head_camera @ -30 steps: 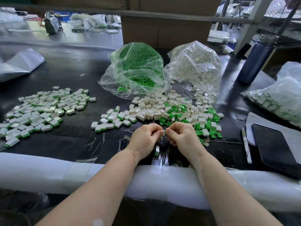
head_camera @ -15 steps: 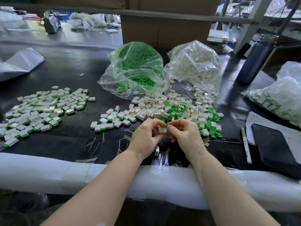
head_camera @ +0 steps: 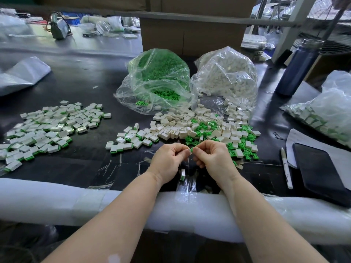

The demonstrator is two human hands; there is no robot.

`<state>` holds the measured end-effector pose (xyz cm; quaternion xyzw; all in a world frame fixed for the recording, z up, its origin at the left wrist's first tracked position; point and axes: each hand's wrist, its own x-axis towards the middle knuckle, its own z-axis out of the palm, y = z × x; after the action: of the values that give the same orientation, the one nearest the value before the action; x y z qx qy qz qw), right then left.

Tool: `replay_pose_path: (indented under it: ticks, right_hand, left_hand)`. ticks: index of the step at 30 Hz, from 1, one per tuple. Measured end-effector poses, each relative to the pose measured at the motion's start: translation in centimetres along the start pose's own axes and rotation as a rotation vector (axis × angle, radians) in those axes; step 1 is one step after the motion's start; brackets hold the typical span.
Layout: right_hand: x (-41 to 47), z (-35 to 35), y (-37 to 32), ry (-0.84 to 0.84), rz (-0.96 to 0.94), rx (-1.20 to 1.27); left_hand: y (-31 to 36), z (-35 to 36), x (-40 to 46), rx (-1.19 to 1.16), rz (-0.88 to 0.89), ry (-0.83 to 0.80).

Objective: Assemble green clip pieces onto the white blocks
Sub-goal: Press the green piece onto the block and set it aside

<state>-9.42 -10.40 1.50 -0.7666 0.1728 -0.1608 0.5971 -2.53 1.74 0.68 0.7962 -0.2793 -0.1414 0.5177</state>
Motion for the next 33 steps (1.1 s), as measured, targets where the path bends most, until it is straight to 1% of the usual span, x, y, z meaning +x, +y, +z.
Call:
replay_pose_path:
  ticks: [4, 10, 15, 19, 23, 28, 30, 33]
  right_hand:
    - [0.01, -0.11, 0.04, -0.036, 0.001, -0.098]
    - [-0.05, -0.26, -0.06, -0.06, 0.009, -0.121]
    - [-0.16, -0.41, -0.19, -0.093, 0.001, -0.124]
    - [-0.09, -0.36, -0.14, -0.08, 0.004, -0.124]
    - [-0.02, -0.34, -0.06, -0.077, 0.001, -0.134]
    - [-0.1, -0.47, 0.11, -0.11, -0.023, -0.171]
    - [-0.08, -0.33, 0.11, -0.083, -0.03, -0.113]
    - [-0.01, -0.21, 0.09, -0.008, -0.03, 0.072]
  left_hand:
    - [-0.21, 0.11, -0.03, 0.083, -0.016, 0.01]
    - [-0.04, 0.17, -0.27, 0.17, 0.015, 0.028]
    - [0.12, 0.16, -0.31, 0.18, 0.015, 0.034]
    - [0.2, 0.11, -0.31, 0.171, 0.022, 0.034]
    - [0.37, 0.11, -0.43, 0.213, 0.07, 0.024]
    - [0.45, 0.14, -0.37, 0.341, 0.167, 0.005]
    - [0.4, 0.25, -0.35, 0.281, 0.151, 0.035]
    - [0.55, 0.37, -0.4, 0.106, 0.08, 0.089]
